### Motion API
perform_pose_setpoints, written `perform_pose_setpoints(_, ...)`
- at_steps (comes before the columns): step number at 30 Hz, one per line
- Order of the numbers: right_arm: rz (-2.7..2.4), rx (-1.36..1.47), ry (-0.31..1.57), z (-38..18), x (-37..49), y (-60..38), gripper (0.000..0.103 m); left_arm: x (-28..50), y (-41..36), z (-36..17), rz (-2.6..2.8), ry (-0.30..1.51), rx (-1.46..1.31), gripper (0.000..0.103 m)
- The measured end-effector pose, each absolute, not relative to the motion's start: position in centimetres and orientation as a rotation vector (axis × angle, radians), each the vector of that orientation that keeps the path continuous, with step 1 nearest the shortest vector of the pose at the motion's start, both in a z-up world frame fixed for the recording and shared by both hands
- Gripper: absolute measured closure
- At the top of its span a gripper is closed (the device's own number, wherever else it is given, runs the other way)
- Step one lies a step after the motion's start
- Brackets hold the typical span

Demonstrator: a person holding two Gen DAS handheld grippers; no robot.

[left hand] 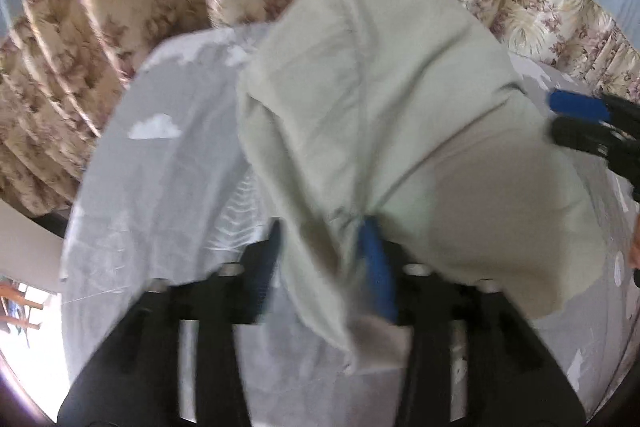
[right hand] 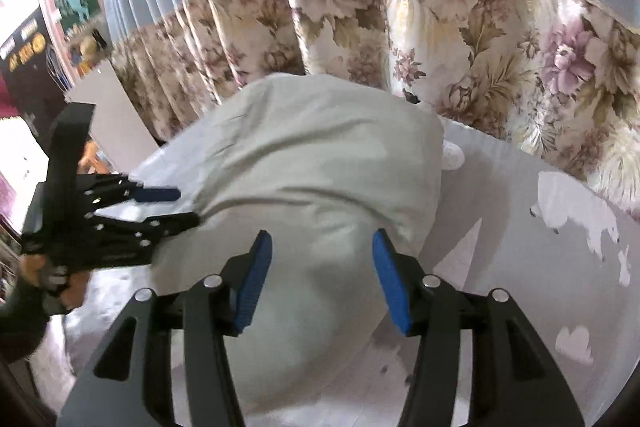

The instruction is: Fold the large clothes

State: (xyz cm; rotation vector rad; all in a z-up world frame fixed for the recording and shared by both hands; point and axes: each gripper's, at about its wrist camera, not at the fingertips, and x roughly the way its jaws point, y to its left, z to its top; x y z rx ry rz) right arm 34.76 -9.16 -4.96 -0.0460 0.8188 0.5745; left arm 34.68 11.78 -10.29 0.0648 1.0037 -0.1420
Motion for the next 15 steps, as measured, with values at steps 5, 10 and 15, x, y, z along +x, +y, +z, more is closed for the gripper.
perform_pose_setpoints(5, 0.615, -0.076, 0.893, -5.5, 32.1, -8.8, 0.048, 33.3, 11.7, -8.9, -0.146, 0.957, 0.119, 0.017)
perform_pose_setpoints(10, 0.574, -0.288, 0.937, -8.4, 31.4, -6.7, 0.048, 33.5, 10.6, -12.0, -0.15, 1.025, 0.208, 0.017)
perform_pose_setpoints(15, 0.568, -0.319, 0.966, -9.6, 32.3, -6.6, 0.048, 33.6, 11.7, -13.4, -0.164, 1.05, 0.143, 0.016)
